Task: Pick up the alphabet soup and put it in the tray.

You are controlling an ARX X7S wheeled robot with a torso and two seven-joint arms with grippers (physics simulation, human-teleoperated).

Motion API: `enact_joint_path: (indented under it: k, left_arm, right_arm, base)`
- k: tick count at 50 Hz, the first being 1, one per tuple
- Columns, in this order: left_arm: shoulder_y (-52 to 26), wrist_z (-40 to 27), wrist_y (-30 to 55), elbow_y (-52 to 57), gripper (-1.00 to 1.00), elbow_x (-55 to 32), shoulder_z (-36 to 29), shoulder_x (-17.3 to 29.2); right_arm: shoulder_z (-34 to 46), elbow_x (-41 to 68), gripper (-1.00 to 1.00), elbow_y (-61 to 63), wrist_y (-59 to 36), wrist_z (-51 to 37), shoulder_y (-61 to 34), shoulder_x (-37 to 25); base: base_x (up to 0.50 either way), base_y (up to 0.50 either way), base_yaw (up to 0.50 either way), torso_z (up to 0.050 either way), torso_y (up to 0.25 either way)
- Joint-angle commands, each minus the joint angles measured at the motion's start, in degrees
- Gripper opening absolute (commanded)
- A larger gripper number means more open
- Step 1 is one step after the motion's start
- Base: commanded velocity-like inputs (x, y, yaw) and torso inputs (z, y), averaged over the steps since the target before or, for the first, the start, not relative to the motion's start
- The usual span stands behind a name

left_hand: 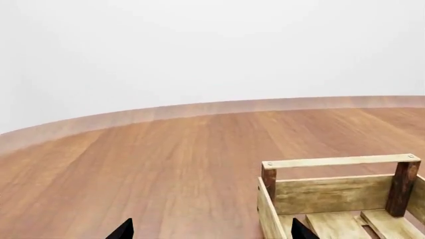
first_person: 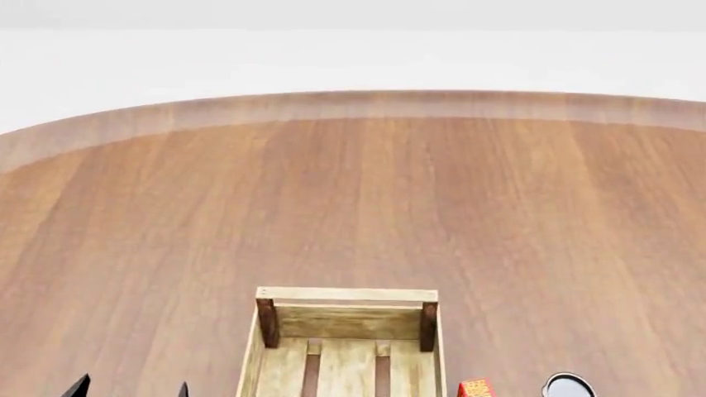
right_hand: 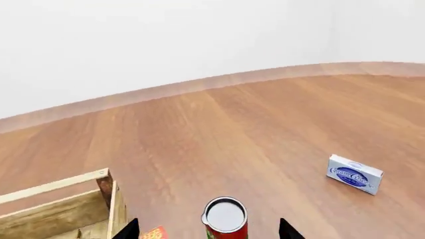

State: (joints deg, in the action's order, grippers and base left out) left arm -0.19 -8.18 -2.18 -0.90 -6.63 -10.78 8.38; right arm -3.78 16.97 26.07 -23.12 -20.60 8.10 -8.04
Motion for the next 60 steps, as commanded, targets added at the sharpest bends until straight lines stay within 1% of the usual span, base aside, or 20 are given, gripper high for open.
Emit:
enact_joint_path:
  k: [1,4,14,21,35,37,44,60]
  left_arm:
    - [0.09,-0.50,-0.08,0.04,1.00,-0.34,-0.48,0.39]
    - [0.03,-0.59,-0.05,-0.09,1.00,-0.42,-0.65,0.45]
    - [-0.30,-0.91,-0.06,-0.60,1.00,-0.64,-1.23,0.57]
    - [-0.37,-1.03,0.00,-0.67,1.00,-1.04,-1.49,0.74]
    - [-0.49,-1.51,-0.02,-0.65,1.00,-1.47,-1.94,1.14]
    - [-0.48,-1.52,-0.05,-0.70,1.00,-1.60,-1.99,1.22]
    - [-0.50,-1.73,-0.03,-0.61,1.00,-1.83,-2.23,1.38]
    - [-0.43,-2.23,-0.16,-0.37,1.00,-2.19,-2.75,1.85]
  right_arm:
    - [-8.71,5.02,1.00,7.63,-8.29,-8.06,2.87,1.00]
    - [-11.35,4.69,1.00,7.99,-8.90,-11.36,2.92,1.65]
    - [-17.58,7.95,1.00,7.64,-8.71,-14.24,3.80,2.23]
    - [-21.26,8.73,1.00,7.40,-8.36,-18.48,4.08,3.85]
    - [-24.24,10.87,1.00,7.12,-6.66,-21.73,4.86,4.53]
    - [-25.01,10.79,1.00,6.93,-6.89,-23.36,4.92,4.91]
    - [-26.88,11.27,1.00,6.84,-4.51,-25.11,6.07,5.48]
    - [-27.41,14.53,1.00,0.30,-0.92,-22.81,7.19,4.37]
  base:
    - [0.00,0.00,0.00,0.000,0.000]
    - [0.00,0.00,0.00,0.000,0.000]
    - [0.00,0.00,0.00,0.000,0.000]
    - [0.00,0.00,0.00,0.000,0.000]
    - [0.00,0.00,0.00,0.000,0.000]
    - [0.00,0.00,0.00,0.000,0.000]
    - [0.00,0.00,0.00,0.000,0.000]
    - [0.00,0.00,0.00,0.000,0.000]
